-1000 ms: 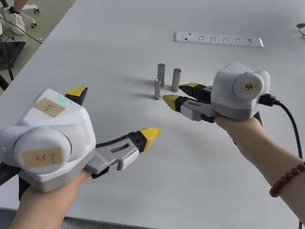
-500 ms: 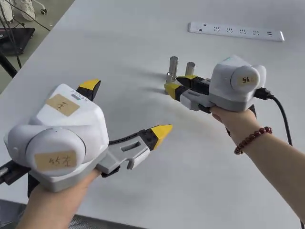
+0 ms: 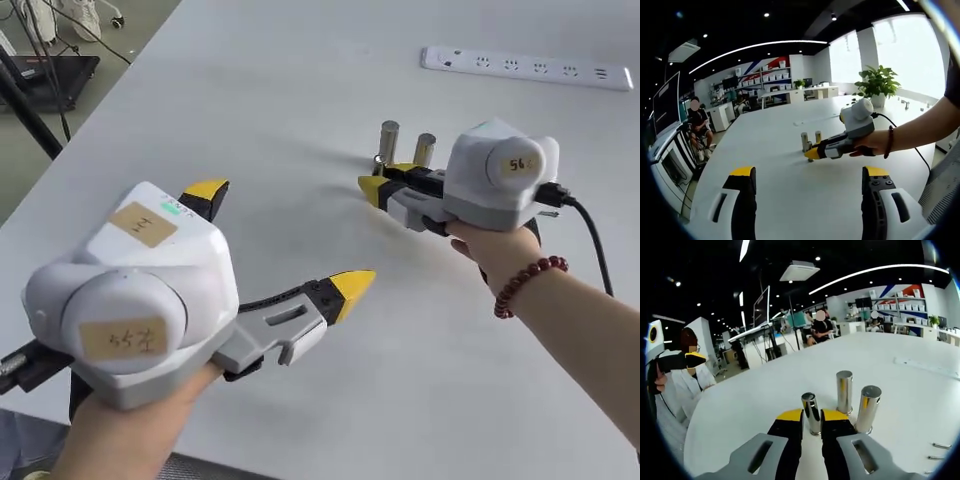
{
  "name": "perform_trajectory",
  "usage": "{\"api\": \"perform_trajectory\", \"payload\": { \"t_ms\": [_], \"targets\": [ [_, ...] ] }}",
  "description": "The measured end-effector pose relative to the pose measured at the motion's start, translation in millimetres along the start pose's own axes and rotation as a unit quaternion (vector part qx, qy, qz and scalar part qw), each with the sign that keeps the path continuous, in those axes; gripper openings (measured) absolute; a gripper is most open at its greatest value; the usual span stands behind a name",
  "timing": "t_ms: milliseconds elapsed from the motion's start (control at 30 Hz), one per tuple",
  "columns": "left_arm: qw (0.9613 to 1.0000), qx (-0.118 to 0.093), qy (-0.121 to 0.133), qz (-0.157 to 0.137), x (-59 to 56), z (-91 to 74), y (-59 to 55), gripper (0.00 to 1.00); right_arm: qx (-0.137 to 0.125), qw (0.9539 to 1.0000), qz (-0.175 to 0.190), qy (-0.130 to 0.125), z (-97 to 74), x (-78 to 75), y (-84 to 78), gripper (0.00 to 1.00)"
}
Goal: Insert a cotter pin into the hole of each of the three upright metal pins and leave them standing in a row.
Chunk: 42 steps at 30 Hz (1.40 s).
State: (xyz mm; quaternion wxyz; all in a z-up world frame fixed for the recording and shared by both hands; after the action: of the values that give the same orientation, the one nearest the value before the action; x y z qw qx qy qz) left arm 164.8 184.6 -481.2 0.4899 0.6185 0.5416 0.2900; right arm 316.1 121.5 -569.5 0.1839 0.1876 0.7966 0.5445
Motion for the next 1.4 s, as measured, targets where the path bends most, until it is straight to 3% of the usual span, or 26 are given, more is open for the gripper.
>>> {"api": "perform_trajectory", "payload": {
  "t_ms": [267, 700, 1400],
  "targets": [
    [1.0000, 0.004, 0.000, -0.003, 0.7, -1.1, -1.2, 0.86, 0.009, 0.9997, -0.022, -0.001, -1.4, -2.0, -2.1, 0.06],
    [0.9999, 0.003, -0.012, -0.011, -4.2, -1.0, -3.7, 0.86, 0.043, 0.9966, -0.070, 0.004, -20.2, 2.9, -5.9, 0.05],
    [0.9996, -0.001, -0.026, -0.005, -8.7, -6.4, -0.9, 0.86, 0.062, 0.9959, -0.064, -0.017, -58.1, 23.4, -17.2, 0.05]
  ]
}}
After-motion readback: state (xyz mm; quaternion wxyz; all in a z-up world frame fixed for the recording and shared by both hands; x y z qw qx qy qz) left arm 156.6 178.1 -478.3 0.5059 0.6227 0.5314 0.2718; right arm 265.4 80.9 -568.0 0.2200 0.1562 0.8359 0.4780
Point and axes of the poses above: the centre of the closed fingertips' face, and the gripper's own axes: z roughly forward along the fingers, x roughly to its left, y roughly out of its top, the point moved 3 cm from there along -z, roughly backward along the fingers, and after that the axes turned 15 degrees about -z, right-handed, at the moved point
